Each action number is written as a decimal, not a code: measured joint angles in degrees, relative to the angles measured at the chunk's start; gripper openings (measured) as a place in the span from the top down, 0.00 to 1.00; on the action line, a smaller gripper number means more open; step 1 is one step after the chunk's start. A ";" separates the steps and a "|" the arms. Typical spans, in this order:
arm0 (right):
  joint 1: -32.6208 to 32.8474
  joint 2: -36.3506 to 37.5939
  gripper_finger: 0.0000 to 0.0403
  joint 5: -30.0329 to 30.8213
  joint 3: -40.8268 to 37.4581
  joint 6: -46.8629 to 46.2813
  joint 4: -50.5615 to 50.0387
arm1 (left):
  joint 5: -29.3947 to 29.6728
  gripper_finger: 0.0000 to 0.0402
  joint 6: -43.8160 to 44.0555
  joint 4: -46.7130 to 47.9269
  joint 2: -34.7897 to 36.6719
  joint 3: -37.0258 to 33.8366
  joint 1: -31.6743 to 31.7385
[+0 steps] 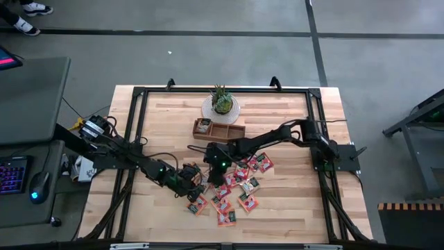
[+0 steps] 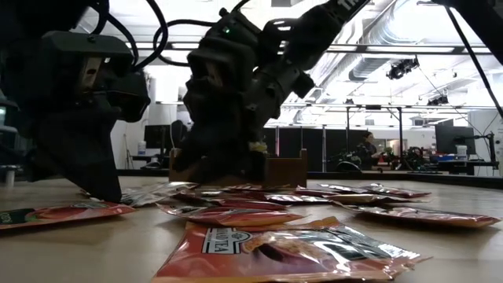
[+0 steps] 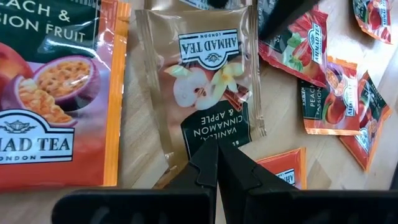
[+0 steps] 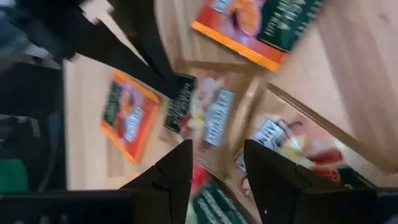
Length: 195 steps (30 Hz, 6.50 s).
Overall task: Pick & Place Tea
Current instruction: Put the left brown tea bag into the left section of the wooden organizer
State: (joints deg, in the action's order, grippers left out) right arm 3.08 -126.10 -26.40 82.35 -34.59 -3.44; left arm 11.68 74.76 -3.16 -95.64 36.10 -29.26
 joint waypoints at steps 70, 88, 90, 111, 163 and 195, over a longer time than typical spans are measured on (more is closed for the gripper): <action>1.33 -1.42 0.55 -6.00 0.00 -9.71 10.90 | 0.57 1.00 -1.00 -0.75 -0.04 -0.17 0.02; 0.30 -1.41 0.99 -4.12 0.00 -9.06 8.65 | 0.57 1.00 -0.83 -0.76 -0.04 -0.17 0.02; 0.30 -0.98 0.99 -3.70 0.00 -8.77 6.89 | 0.48 1.00 -0.83 -0.79 -0.04 -0.17 0.02; 1.37 10.91 1.00 18.40 0.00 2.67 -1.48 | 12.29 1.00 0.46 20.65 22.02 -0.42 0.02; 4.85 29.44 1.00 53.31 -0.01 47.00 50.44 | -1.88 0.51 -53.22 9.98 44.08 34.58 28.37; 5.98 30.75 1.00 51.29 0.00 46.78 43.11 | -4.09 0.72 -58.03 32.96 29.65 57.00 29.62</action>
State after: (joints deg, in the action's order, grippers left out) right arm 9.06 -95.35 24.89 82.35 12.19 39.67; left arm 7.60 16.73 29.80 -65.98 93.10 0.36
